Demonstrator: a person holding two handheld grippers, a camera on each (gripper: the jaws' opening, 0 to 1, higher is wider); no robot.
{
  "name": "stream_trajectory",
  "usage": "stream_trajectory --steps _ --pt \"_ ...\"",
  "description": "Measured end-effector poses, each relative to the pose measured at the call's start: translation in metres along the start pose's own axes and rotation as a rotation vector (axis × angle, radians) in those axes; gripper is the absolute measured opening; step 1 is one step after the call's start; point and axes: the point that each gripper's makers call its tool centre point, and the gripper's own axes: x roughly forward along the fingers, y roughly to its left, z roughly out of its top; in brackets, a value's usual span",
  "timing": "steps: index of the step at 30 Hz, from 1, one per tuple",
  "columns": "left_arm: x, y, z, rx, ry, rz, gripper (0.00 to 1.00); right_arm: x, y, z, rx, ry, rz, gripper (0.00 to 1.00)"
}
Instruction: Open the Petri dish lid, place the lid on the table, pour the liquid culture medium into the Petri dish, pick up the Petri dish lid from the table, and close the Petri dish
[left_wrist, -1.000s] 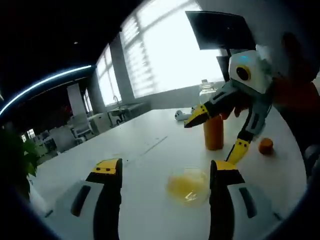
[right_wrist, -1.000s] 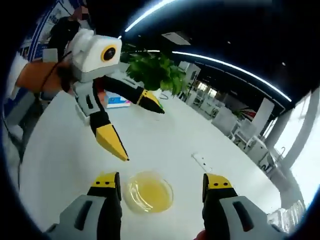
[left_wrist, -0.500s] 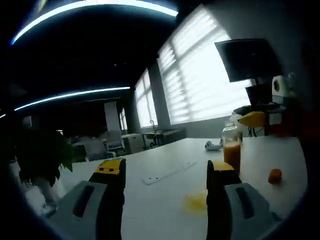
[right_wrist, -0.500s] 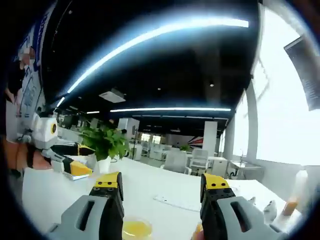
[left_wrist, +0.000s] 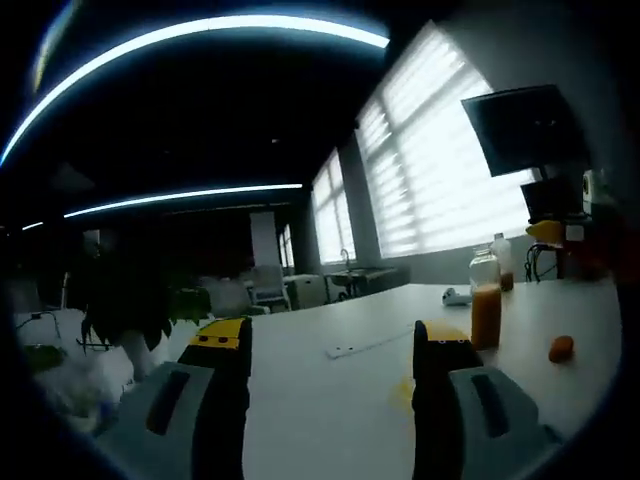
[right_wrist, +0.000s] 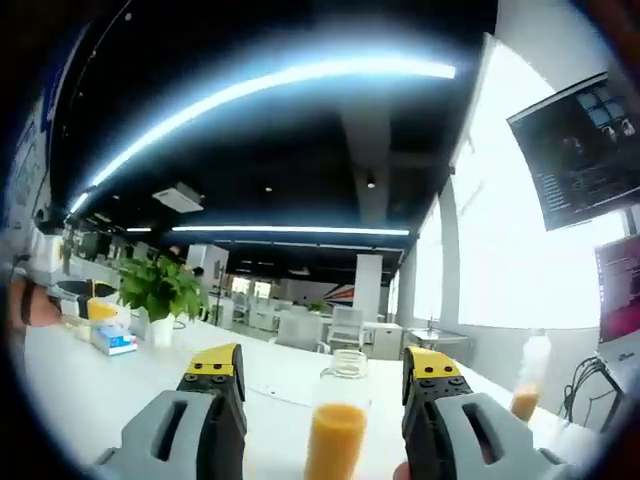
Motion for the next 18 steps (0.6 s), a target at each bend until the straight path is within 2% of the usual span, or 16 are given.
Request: stream_trajectory --steps 3,9,12,18 --pt "-0.008 0.007 -0.007 0.010 0.009 0.032 0.56 -0.016 -0.006 -0.007 0.012 0.008 -0.022 0.59" --pt "-0.026 0.011 -0.017 -0.043 0.027 0.064 0.57 -0.034 -0.018 -0.026 0.028 0.040 -0.057 0.59" --pt "-0.034 0.015 -0.023 -0.054 0.033 0.089 0.57 -0.040 -0.017 -0.035 0.013 0.066 -0.051 0.59" --pt "-0.050 0.021 -0.041 -0.053 0.063 0.133 0.56 -0.054 -0.019 -0.050 0.038 0.095 -0.063 0.59"
